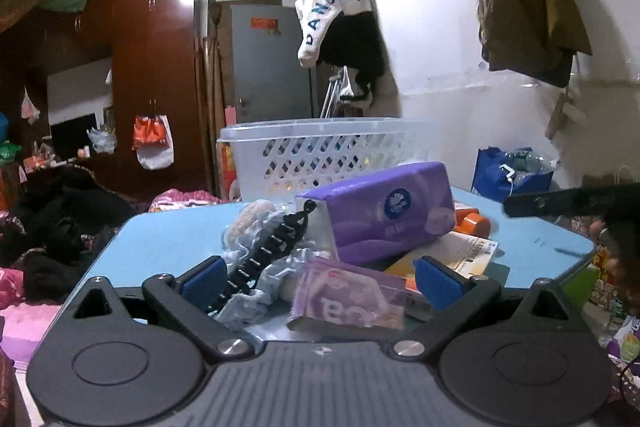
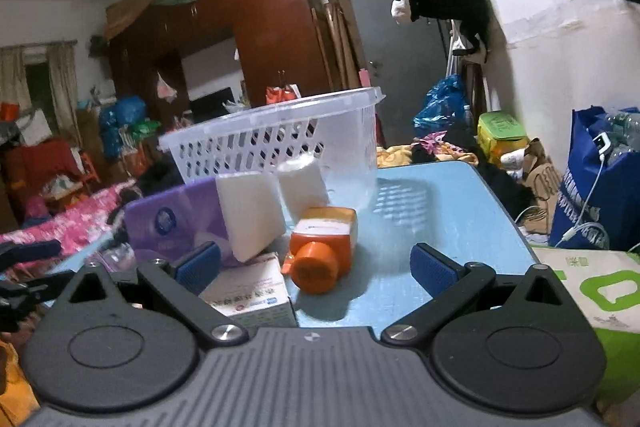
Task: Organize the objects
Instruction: 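Grasp the orange-capped bottle with the right gripper while the left gripper grasps the small purple packet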
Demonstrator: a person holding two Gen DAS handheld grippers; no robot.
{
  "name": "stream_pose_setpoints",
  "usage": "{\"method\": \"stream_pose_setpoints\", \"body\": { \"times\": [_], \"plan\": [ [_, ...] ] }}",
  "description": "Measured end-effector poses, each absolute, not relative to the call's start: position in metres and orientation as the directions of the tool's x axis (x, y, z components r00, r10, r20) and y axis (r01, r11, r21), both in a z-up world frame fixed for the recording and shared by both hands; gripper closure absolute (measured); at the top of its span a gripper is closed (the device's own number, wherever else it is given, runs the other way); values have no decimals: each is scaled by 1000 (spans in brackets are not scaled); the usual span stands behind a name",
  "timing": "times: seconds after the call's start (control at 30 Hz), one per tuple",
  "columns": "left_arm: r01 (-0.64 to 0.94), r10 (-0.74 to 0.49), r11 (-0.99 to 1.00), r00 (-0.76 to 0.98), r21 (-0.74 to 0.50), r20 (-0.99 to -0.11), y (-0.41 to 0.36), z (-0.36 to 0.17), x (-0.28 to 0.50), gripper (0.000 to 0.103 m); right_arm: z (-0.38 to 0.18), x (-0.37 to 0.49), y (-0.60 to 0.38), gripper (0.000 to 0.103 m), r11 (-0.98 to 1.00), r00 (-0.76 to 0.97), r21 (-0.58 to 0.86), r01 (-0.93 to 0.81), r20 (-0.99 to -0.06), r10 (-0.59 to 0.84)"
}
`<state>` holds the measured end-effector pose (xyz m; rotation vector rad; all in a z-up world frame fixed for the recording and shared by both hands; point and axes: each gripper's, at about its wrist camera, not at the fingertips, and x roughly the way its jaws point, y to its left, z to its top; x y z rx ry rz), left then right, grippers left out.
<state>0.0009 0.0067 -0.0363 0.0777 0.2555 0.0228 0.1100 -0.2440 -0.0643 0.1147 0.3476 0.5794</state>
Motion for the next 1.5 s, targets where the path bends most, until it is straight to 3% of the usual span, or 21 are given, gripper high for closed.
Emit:
{"method": "stream_pose_setpoints", "body": {
  "times": [0.1,0.23,0.57,0.77,0.9,1.13,1.5],
  "plan": [
    [-8,33,994,972,105,-232,1,-44,1,3,-70,112,-233,2,825,774,173,-538,-286,565],
    [6,28,992,967,130,-254,-3,-55,6,9,-75,122,-221,21,823,763,158,-546,-311,566],
    [-11,53,988,960,151,-275,-5,-71,15,11,-78,140,-215,33,857,788,157,-490,-340,513],
    [-10,52,988,964,157,-262,-6,-73,15,28,-77,146,-212,35,859,782,160,-487,-357,510],
    [-20,60,983,973,180,-221,-9,-73,7,28,-77,149,-214,48,846,766,175,-504,-362,532],
    [-20,45,987,986,158,-159,-4,-59,-5,28,-74,143,-225,50,856,793,160,-491,-325,515],
    [-10,14,1000,992,29,-127,24,-20,1,28,-40,126,-240,50,839,806,149,-523,-234,544]
  ]
}}
